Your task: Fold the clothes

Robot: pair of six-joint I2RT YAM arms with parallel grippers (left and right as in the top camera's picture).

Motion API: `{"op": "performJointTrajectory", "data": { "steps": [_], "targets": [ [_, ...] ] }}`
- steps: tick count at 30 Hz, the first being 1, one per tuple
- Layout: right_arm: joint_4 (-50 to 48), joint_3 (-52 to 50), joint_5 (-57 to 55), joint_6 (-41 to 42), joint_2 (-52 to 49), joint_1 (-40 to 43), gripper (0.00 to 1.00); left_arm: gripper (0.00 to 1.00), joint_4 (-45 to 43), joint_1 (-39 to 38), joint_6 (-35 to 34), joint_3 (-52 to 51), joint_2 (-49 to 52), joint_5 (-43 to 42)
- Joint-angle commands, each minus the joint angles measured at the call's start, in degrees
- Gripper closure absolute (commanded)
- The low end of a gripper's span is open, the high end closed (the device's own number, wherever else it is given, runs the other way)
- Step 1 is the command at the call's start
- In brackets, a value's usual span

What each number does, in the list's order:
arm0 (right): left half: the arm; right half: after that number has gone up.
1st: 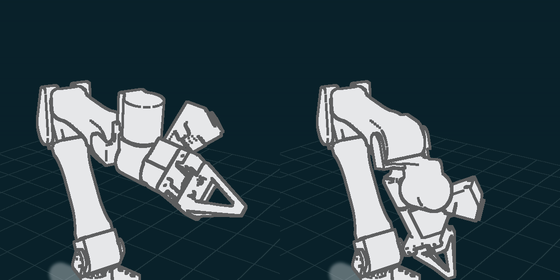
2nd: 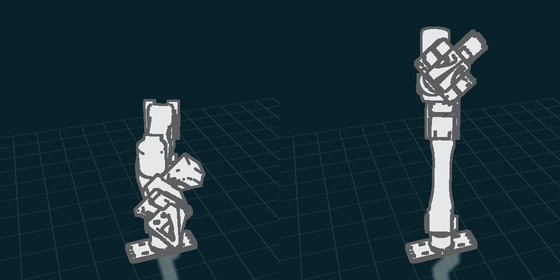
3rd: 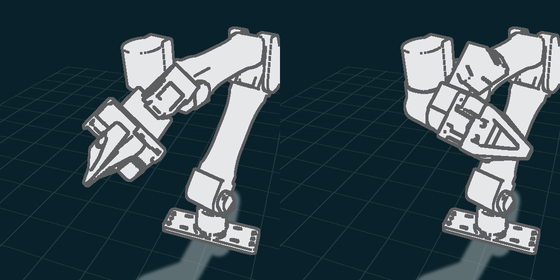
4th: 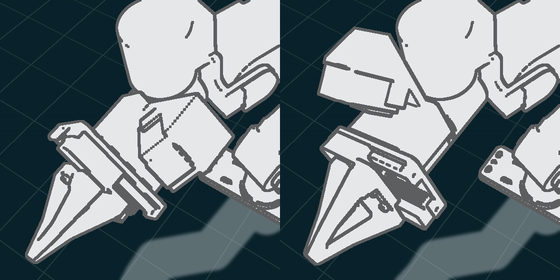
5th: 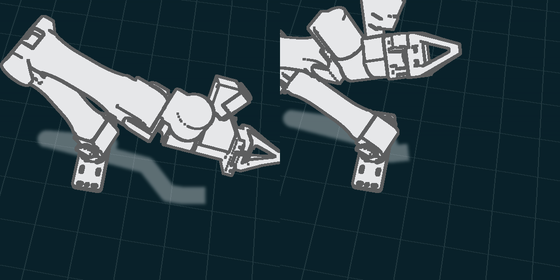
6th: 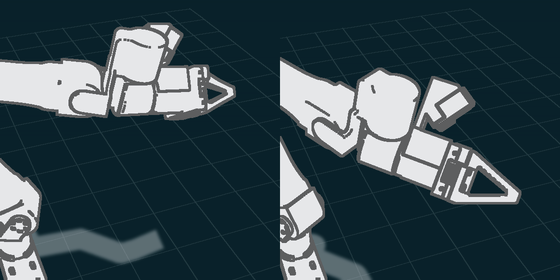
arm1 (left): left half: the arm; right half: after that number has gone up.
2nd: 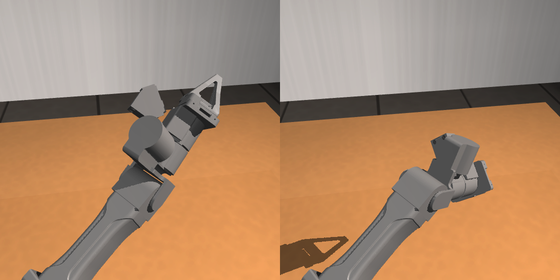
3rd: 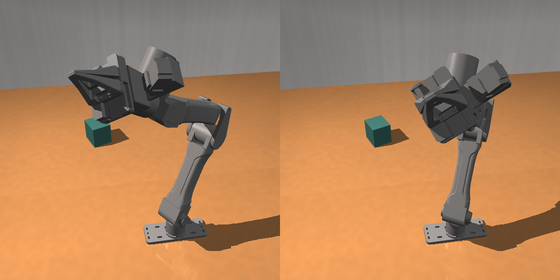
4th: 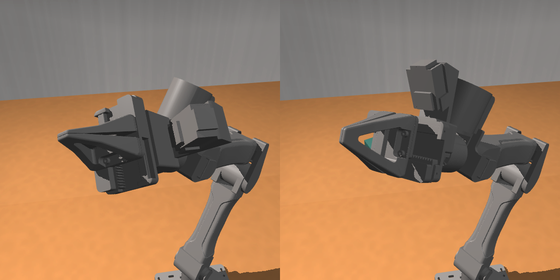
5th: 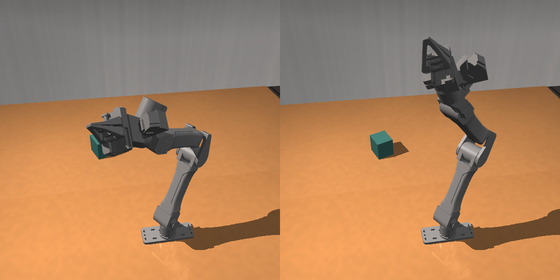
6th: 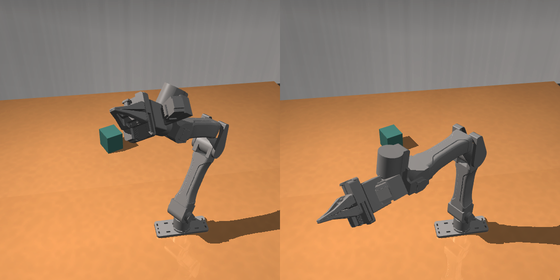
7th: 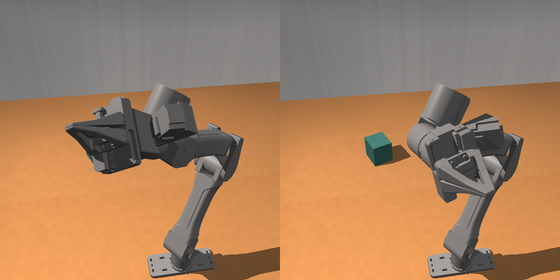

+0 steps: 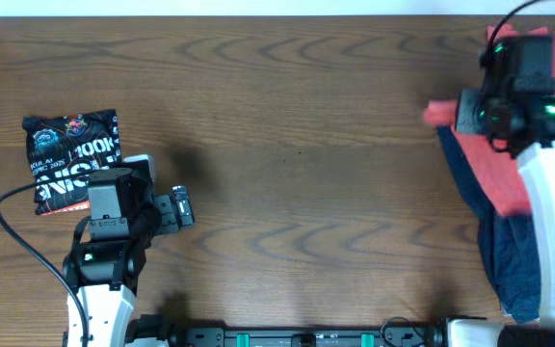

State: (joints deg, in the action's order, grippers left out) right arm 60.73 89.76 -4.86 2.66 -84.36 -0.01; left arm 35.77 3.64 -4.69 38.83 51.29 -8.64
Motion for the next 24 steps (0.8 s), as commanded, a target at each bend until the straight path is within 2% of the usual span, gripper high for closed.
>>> {"op": "performJointTrajectory", "data": {
  "steps": [1,5,11,18,22,23,24],
  "targets": [
    [2.6,0.7,15.2,-7.9,-0.7,-4.4,0.99,0.02,0.0,-0.1,-0.5,1.3,0.0,0.1],
    [3.1,-1.2,21.6,-9.2,-1.4,-12.0,0.99,0.02,0.0,-0.1,-0.5,1.3,0.0,0.1],
    [-0.4,-2.1,21.9,-9.2,-5.5,-25.0,0.99,0.02,-0.1,-0.1,-0.5,1.3,0.0,0.1],
    [-18.6,-2.1,21.8,-8.5,-15.4,-36.1,0.99,0.02,-0.7,-0.1,-0.5,1.3,0.0,0.1],
    [-26.4,-2.1,18.8,-7.7,-19.0,-38.8,0.98,0.02,-0.7,-0.1,-0.5,1.3,0.0,0.1],
    [-27.2,-2.1,16.0,-5.7,-19.1,-38.9,0.89,0.02,-0.7,-0.1,-0.5,1.3,0.0,0.1],
    [-27.4,-2.1,12.7,-3.5,-19.1,-38.8,0.74,0.02,-0.8,-0.1,-0.5,1.3,0.0,0.1]
  ]
}}
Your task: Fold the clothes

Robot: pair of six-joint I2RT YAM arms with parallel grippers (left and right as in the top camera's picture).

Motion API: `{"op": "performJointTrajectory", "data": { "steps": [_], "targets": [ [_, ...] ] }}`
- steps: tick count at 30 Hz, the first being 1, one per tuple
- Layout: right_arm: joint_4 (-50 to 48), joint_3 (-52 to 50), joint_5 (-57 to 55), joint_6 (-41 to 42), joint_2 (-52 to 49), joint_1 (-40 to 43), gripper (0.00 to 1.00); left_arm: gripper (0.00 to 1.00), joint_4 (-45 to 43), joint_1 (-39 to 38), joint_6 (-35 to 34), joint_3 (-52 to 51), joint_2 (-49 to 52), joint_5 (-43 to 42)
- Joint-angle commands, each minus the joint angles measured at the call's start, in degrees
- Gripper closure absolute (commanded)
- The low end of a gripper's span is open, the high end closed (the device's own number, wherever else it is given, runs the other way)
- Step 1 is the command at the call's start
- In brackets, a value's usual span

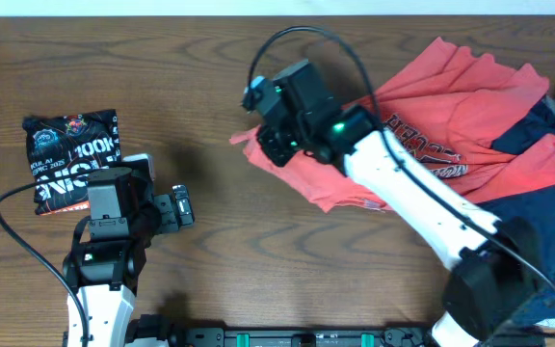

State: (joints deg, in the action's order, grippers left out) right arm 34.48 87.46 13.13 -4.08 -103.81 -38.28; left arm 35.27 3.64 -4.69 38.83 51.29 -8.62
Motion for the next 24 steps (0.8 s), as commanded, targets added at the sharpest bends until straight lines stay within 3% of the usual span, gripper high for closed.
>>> {"op": "performJointTrajectory", "data": {
  "steps": [1,2,3,8,14,24],
  "targets": [
    [-0.9,0.2,-9.4,6.1,0.8,-0.1,0.50,0.02,-0.3,-0.1,-0.5,1.3,0.0,0.1],
    [-0.2,0.2,-13.3,9.0,1.4,0.7,0.22,0.02,-0.5,-0.1,-0.5,1.3,0.0,0.0],
    [0.6,0.2,-15.9,10.9,2.2,1.7,0.01,0.02,-0.6,-0.1,-0.5,1.3,0.0,0.1],
    [8.0,0.2,-18.3,12.3,8.6,10.9,0.01,0.02,-3.6,-0.1,-4.1,1.2,0.2,-2.2],
    [18.5,0.2,-18.4,13.3,14.5,24.6,0.01,0.02,-10.9,-0.6,-24.9,-1.0,4.8,-13.7],
    [30.7,0.2,-13.4,13.7,15.6,41.4,0.01,0.02,-25.3,-13.5,-33.1,-1.3,26.0,-15.4]
  ]
}}
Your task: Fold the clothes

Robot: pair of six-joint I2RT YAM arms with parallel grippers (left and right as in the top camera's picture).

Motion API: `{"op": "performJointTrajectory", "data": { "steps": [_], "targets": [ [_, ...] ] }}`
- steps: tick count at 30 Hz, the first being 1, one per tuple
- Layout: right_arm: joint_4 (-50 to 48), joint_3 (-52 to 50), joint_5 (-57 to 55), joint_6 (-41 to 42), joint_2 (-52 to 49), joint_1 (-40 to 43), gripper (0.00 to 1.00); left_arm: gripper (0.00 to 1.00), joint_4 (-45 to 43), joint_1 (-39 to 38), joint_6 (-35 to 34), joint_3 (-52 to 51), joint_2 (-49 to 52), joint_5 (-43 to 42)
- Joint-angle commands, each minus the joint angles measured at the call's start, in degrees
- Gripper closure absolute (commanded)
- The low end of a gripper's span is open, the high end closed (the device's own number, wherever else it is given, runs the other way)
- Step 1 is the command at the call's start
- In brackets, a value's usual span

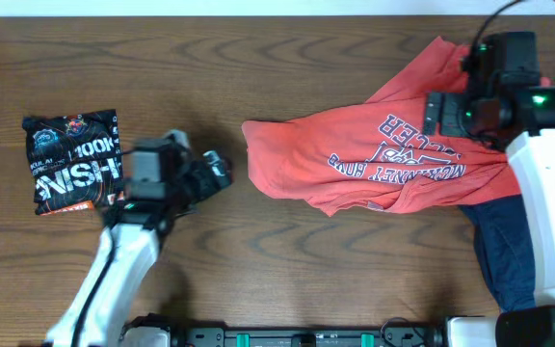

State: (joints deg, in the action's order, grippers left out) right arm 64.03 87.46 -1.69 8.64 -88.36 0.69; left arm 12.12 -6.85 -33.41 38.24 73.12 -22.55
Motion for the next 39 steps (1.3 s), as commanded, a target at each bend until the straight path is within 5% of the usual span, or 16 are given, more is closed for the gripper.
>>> {"op": "performJointTrajectory", "data": {
  "steps": [1,14,15,18,20,29,33,34,37,39],
  "targets": [
    [1.9,0.2,1.6,1.0,0.2,3.3,0.01,0.02,-4.1,-4.3,-5.7,-0.7,6.5,-1.5],
    [4.2,0.2,1.5,0.7,0.2,5.1,0.01,0.01,-31.6,-14.7,-8.9,-0.7,29.1,-1.4],
    [4.2,0.2,1.5,0.7,0.2,5.1,0.01,0.10,-33.1,-15.2,-8.9,-0.7,30.0,-1.4],
    [4.2,0.2,1.5,0.7,0.2,5.1,0.01,0.67,-36.0,-15.7,-8.9,-0.7,31.1,-1.4],
    [4.2,0.2,1.5,0.7,0.2,5.1,0.01,0.90,-37.1,-14.9,-7.9,-0.4,30.8,-1.4],
    [4.5,0.2,1.5,0.7,0.2,5.1,0.01,0.94,-29.6,3.1,-3.4,11.0,20.8,-1.4],
    [4.5,0.2,1.5,0.7,0.2,5.1,0.01,0.94,-26.3,12.6,-3.3,19.4,20.0,-1.4],
    [4.6,0.2,1.5,0.7,0.2,5.1,0.01,0.88,-25.1,14.2,-3.3,20.7,20.2,-1.5],
    [4.6,0.2,1.6,0.7,0.2,5.1,0.01,0.06,-19.6,17.2,-3.3,22.3,20.4,-2.4],
    [4.6,0.2,1.5,0.7,0.2,5.1,0.01,0.02,-13.4,17.5,-3.2,22.2,20.4,-4.6]
  ]
}}
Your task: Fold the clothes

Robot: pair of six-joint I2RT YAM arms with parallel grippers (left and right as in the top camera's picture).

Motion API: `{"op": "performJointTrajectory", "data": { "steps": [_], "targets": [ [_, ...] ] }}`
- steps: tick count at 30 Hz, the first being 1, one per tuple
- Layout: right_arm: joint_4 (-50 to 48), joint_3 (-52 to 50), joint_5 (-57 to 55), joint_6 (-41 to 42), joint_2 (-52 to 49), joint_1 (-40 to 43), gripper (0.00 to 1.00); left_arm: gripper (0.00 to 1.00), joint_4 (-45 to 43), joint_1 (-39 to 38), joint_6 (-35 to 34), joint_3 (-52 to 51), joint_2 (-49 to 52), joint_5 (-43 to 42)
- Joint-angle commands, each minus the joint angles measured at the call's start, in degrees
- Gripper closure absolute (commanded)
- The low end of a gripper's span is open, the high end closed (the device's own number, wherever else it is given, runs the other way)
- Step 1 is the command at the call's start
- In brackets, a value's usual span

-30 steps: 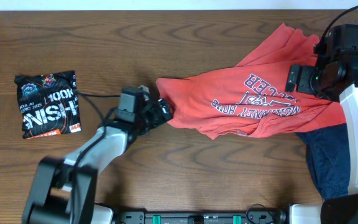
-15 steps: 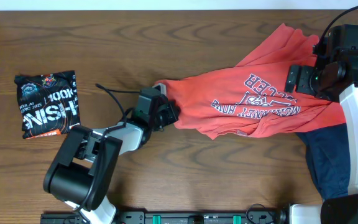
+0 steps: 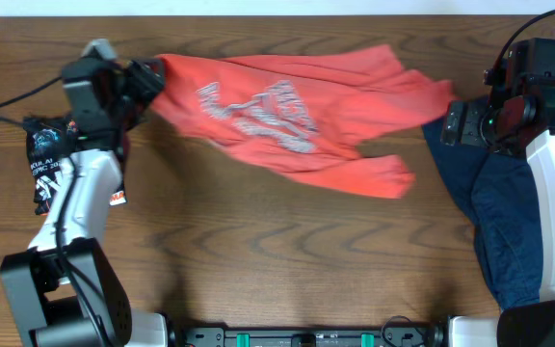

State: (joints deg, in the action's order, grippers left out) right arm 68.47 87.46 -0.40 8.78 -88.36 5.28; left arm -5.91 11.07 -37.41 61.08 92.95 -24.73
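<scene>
A red T-shirt (image 3: 287, 116) with a grey print lies stretched across the far half of the table. My left gripper (image 3: 152, 77) is shut on its left end, near the far left. At the shirt's right tip sits my right gripper (image 3: 448, 123); its fingers are too small and dark to show their state. A navy garment (image 3: 509, 222) lies crumpled at the right, partly under the right arm. A folded black printed shirt (image 3: 39, 159) rests at the left, partly hidden by the left arm.
The wooden table (image 3: 277, 260) shows bare wood across its near half. The table's far edge (image 3: 277, 13) runs just behind the red shirt. The left arm (image 3: 75, 202) reaches up the left side over the black shirt.
My left gripper has gone from open beside the shirt's left end to shut on it at the far left. The red shirt now lies further left and spread wider, uncovering more of the navy garment.
The red shirt was bunched on the navy pile at the right under my right gripper, the left arm idle by the black shirt. Then the right gripper held it at mid-table. Later it lay spread centre-right with the left gripper close. Now it stretches between both grippers.
</scene>
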Motion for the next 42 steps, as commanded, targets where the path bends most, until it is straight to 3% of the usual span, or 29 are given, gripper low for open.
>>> {"op": "performJointTrajectory", "data": {
  "steps": [1,5,8,14,17,24,26,27,30,34,42],
  "targets": [
    [0.2,0.2,0.2,0.6,0.2,0.5,0.01,0.02,9.0,-0.9,0.7,-0.6,0.6,-3.4],
    [0.1,0.2,0.2,0.6,0.2,0.5,0.02,0.02,25.0,-4.8,0.8,-1.0,0.6,-4.9],
    [0.1,0.2,0.2,0.6,0.2,0.5,0.01,0.02,30.4,-10.1,0.7,-1.7,0.6,-4.8],
    [0.2,0.2,0.3,0.6,0.2,0.5,0.01,0.02,28.3,-24.1,-0.5,-2.0,2.3,2.0],
    [0.2,0.2,0.3,0.6,0.2,0.4,0.01,0.02,26.1,-30.3,-5.2,-2.0,4.9,7.0],
    [0.6,0.2,0.3,0.6,0.2,0.4,0.01,0.01,16.7,-38.7,-15.5,-2.0,13.6,7.4],
    [0.7,0.2,0.3,0.6,0.2,0.4,0.01,0.12,15.2,-39.7,-15.5,-2.0,15.0,7.5],
    [0.7,0.2,0.3,0.5,0.2,0.4,0.01,0.26,14.4,-40.0,-15.4,-2.0,15.5,7.5],
    [0.7,0.2,0.2,0.1,0.2,0.4,0.01,0.91,14.6,-40.2,-15.4,-2.0,15.7,7.2],
    [0.1,0.2,0.2,-0.1,0.2,0.4,0.01,0.94,18.9,-39.7,-13.5,-2.0,13.9,3.8],
    [-0.3,0.1,0.3,-0.2,-0.3,0.4,0.01,0.94,46.6,-32.1,0.9,-2.0,1.5,4.5]
  ]
}}
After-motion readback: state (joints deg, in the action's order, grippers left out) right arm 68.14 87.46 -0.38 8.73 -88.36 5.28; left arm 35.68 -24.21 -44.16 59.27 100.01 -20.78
